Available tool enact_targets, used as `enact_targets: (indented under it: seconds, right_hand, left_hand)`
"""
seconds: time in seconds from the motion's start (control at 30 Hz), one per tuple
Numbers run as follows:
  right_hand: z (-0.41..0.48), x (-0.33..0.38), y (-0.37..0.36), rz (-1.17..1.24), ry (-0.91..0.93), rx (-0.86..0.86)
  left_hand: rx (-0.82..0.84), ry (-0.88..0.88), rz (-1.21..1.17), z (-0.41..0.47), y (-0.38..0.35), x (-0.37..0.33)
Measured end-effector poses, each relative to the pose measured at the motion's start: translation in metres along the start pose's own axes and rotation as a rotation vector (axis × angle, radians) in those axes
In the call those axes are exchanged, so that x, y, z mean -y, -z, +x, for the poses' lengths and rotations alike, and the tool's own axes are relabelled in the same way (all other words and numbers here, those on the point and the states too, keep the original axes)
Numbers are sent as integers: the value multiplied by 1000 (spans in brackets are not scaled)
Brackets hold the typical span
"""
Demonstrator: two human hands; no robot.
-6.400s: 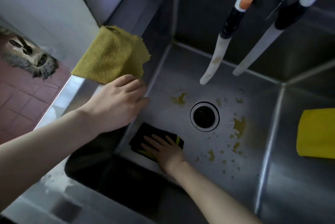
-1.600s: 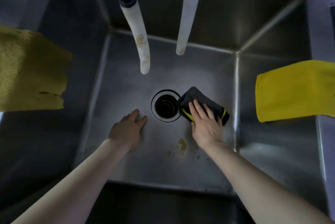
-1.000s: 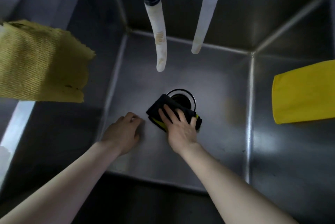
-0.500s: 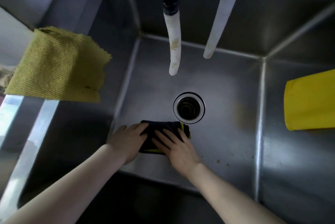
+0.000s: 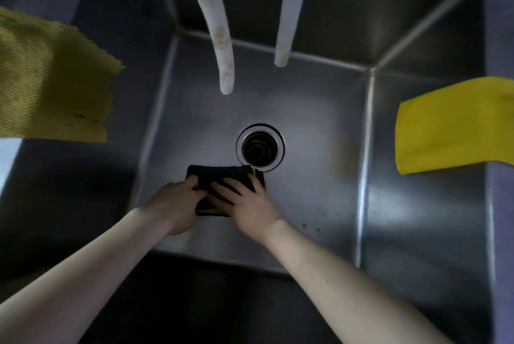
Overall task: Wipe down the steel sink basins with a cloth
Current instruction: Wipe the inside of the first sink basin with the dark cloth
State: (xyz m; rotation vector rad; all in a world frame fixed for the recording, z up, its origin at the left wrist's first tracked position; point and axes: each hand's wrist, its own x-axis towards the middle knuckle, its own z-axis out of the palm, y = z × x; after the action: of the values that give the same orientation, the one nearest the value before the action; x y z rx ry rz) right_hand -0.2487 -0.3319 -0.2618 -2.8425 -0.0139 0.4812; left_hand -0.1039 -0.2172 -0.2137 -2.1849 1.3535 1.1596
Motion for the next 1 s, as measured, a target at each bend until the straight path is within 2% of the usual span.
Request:
enact_targets:
  seconds: [0.07,0.17,0.3,0.4,0.53,0.67,0.8,1.0]
  right_hand:
    - [-27,-6,-3,-47,33,94]
    - [-71,-15,-3,-99,23,148]
    - [-128,-21,-5,-46,-106,232]
    - [-153,-32,-3,41,-275,252]
    - [-158,-45,-4,92,-418,254]
    - [-156,-64,-4,21,-578,81]
    - [-131,-105,7,31,-607,8]
    - [-102,-146,32,24,-609,5]
  left_hand:
    - [111,-70,24,-1,0,-19]
    - [187,-174,101,0,-5,-58]
    - [216,-305,54,-2,-15,-110]
    - [189,-389,38,-4,-22,-134]
    - [83,-401,95,5,-24,-156]
    - [-36,-392,183,28,-9,-173]
    - [-116,-334,310,62,26,-185]
    - [-216,-279,213,89,52,-184]
